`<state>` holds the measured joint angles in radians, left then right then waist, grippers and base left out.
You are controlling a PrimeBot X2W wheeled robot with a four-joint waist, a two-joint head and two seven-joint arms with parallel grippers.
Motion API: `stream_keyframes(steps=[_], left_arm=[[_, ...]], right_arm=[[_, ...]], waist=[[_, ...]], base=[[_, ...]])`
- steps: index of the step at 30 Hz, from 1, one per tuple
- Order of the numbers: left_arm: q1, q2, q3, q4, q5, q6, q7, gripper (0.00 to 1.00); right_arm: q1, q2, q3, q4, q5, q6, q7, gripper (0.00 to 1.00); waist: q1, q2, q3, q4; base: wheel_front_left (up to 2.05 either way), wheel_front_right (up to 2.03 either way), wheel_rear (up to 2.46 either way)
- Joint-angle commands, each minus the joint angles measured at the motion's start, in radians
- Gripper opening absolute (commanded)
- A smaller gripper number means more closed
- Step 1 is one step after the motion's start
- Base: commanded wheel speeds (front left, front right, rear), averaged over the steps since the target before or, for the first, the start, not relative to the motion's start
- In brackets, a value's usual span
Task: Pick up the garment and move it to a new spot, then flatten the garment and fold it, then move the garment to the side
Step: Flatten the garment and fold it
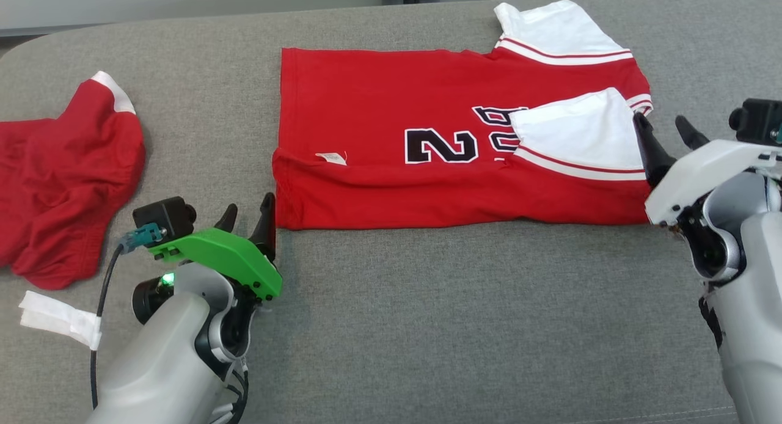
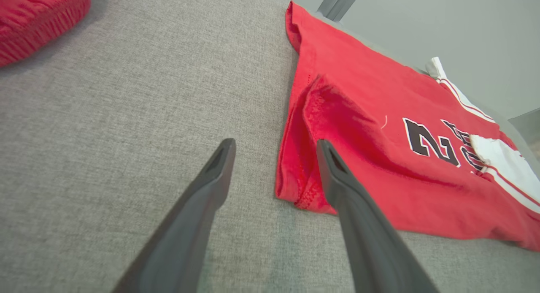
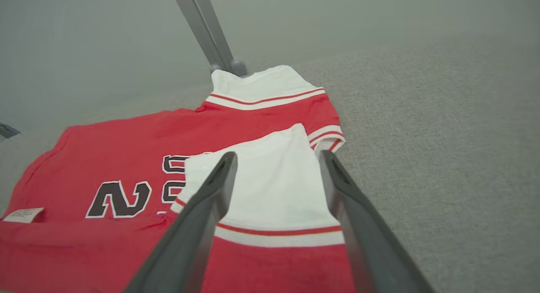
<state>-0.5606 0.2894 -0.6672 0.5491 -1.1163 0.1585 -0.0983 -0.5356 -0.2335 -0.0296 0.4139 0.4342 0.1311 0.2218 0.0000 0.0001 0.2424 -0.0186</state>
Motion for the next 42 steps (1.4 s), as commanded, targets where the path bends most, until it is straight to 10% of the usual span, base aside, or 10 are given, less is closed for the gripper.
stream_keyframes(steps=[1,16,27,29,30,32,42], left_arm=[[0.016,0.003,-0.003,-0.01,0.008,0.01,-0.007,1.0],[-0.028,0.015,-0.115,0.019,0.14,0.134,0.039,1.0],[-0.033,0.01,-0.096,0.098,0.09,0.093,0.075,1.0],[-0.026,0.005,-0.093,0.107,0.076,0.075,0.083,1.0],[-0.022,0.005,-0.1,0.113,0.072,0.061,0.091,0.81],[-0.012,0.002,-0.1,0.119,0.061,0.035,0.099,0.0],[0.02,0.013,-0.11,0.128,0.047,-0.031,0.089,0.0]], right_arm=[[0.03,-0.002,-0.013,-0.005,-0.019,-0.001,0.026,1.0],[0.108,0.116,-0.193,-0.082,-0.265,-0.001,0.173,1.0],[0.032,0.118,-0.196,0.071,-0.291,-0.001,0.224,1.0],[0.033,0.112,-0.198,0.088,-0.28,-0.001,0.232,0.45],[0.039,0.109,-0.199,0.095,-0.277,-0.001,0.228,0.0],[0.054,0.106,-0.212,0.098,-0.271,-0.001,0.221,0.0],[0.104,0.097,-0.23,0.084,-0.254,-0.001,0.211,0.0]], waist=[[0.0,-0.0001,-0.009,-0.005],[0.0,-0.0001,0.014,-0.053],[0.0,-0.0001,0.061,-0.028],[0.0,-0.0001,0.061,-0.022],[0.0,-0.0001,0.058,-0.019],[0.0,-0.0001,0.049,-0.016],[0.0,-0.0001,-0.012,-0.024]], base=[[0.0,0.0,0.0],[0.0,0.0,0.0],[0.0,0.0,0.0],[0.0,0.0,0.0],[0.0,0.0,0.0],[0.0,0.0,0.0],[0.0,0.0,0.0]])
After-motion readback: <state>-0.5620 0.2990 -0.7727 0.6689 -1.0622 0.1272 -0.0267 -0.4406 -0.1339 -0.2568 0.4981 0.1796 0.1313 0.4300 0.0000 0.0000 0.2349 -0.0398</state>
